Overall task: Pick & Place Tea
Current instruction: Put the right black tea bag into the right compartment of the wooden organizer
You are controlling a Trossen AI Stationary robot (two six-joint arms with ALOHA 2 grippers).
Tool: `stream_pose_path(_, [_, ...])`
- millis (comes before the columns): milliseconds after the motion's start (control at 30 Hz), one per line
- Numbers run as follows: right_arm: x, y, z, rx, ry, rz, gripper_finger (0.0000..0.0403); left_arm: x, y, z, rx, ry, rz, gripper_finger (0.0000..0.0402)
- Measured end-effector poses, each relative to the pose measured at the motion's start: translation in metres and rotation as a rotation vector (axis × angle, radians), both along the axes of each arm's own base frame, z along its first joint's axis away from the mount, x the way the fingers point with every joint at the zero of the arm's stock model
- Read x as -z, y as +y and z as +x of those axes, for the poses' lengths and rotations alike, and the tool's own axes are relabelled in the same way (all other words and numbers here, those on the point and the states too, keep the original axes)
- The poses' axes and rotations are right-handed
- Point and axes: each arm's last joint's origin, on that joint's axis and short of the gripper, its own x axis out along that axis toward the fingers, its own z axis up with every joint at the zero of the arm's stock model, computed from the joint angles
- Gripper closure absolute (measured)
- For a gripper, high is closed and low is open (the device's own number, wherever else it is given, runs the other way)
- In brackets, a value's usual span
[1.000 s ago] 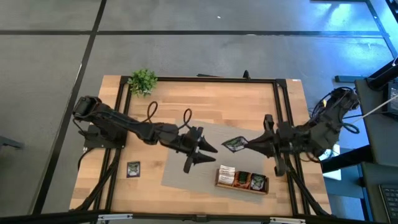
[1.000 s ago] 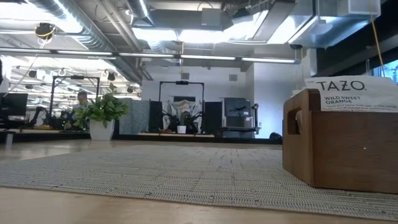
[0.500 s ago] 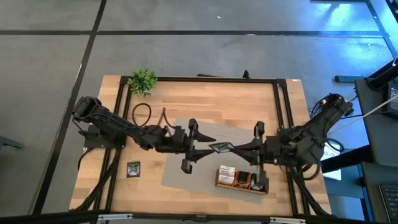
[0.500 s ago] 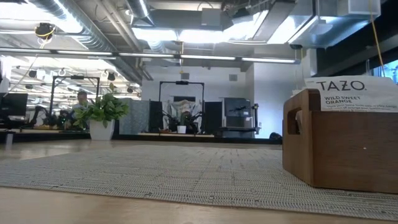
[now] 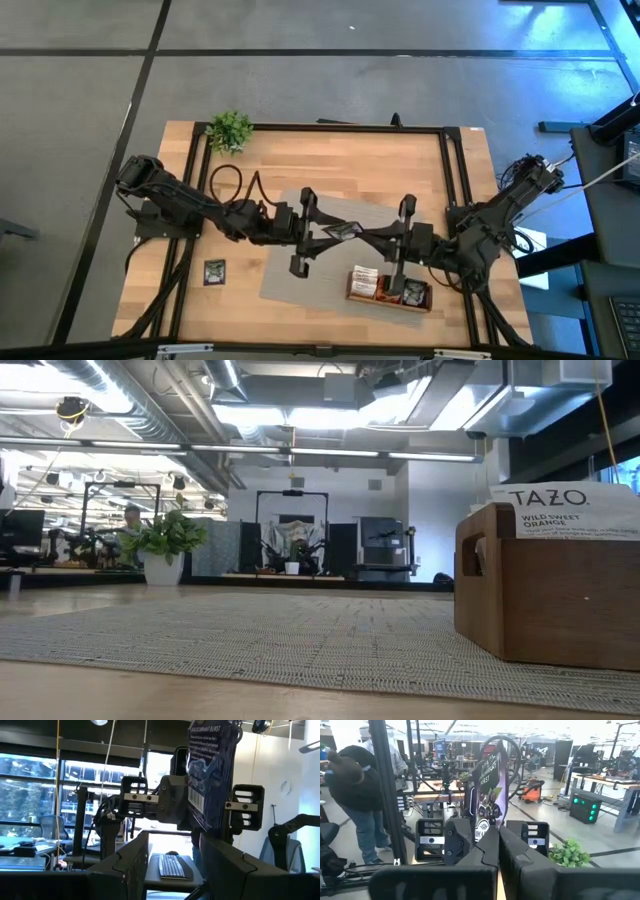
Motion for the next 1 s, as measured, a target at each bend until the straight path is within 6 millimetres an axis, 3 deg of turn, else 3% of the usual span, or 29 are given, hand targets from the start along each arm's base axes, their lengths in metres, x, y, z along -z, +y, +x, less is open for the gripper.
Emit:
stream_pose_path(667, [0.0007,-0.0051,0.0061,0.040,-0.008,0.008,0.0397,-0.0086,0.0009,-0.0040,0.009,-0.098,0.007,0.0234])
stream_pose_path(1000, [0.0019,-0.0078,0.0091,0.051,-0.002,0.002,0.0397,-0.0091,0.0012,-0.0041,0.021,-0.108,0.018,0.0326])
